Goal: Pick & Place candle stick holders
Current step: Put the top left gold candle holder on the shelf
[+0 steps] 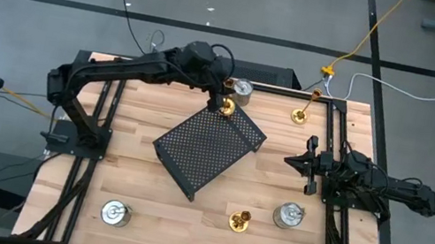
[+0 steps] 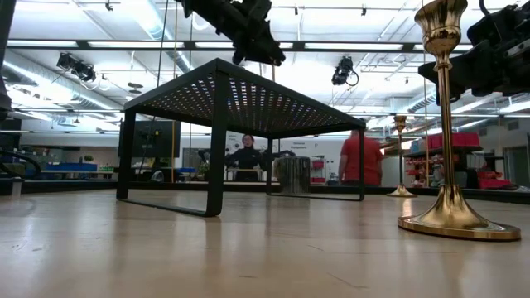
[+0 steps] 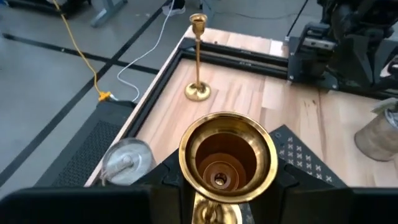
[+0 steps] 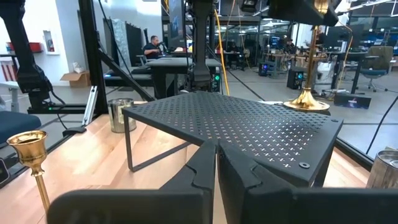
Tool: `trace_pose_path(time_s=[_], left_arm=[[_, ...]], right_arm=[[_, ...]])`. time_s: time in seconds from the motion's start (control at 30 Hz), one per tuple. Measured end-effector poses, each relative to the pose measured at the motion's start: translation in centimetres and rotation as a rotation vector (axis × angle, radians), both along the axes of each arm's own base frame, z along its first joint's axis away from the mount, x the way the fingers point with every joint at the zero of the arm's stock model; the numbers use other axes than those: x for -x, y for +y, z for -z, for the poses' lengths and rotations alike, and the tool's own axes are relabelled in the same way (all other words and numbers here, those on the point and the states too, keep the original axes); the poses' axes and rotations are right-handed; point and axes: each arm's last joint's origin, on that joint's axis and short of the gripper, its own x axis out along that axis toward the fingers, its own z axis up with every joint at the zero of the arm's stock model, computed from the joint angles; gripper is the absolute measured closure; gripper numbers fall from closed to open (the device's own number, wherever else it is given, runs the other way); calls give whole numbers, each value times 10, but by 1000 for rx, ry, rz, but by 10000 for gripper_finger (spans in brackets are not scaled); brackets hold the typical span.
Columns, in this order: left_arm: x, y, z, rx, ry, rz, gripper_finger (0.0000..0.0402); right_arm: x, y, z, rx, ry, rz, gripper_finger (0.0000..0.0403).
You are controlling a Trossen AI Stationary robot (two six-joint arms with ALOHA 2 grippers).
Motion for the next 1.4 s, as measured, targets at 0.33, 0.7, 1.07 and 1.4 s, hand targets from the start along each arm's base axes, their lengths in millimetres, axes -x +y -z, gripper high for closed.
trace_pose_path(time_s=[0.33, 0.7, 1.07, 1.4], left_arm=[[-8, 0, 11, 12, 25, 10, 285], [-7, 3, 11, 3, 31, -15, 284], [-7, 3, 11, 4, 31, -13, 277], [-7, 3, 11, 4, 31, -12, 275]], right_arm=[[0, 0, 0, 0, 0, 0, 380], [0, 0, 0, 0, 0, 0, 380], [0, 0, 0, 0, 0, 0, 380], [0, 0, 0, 0, 0, 0, 380]])
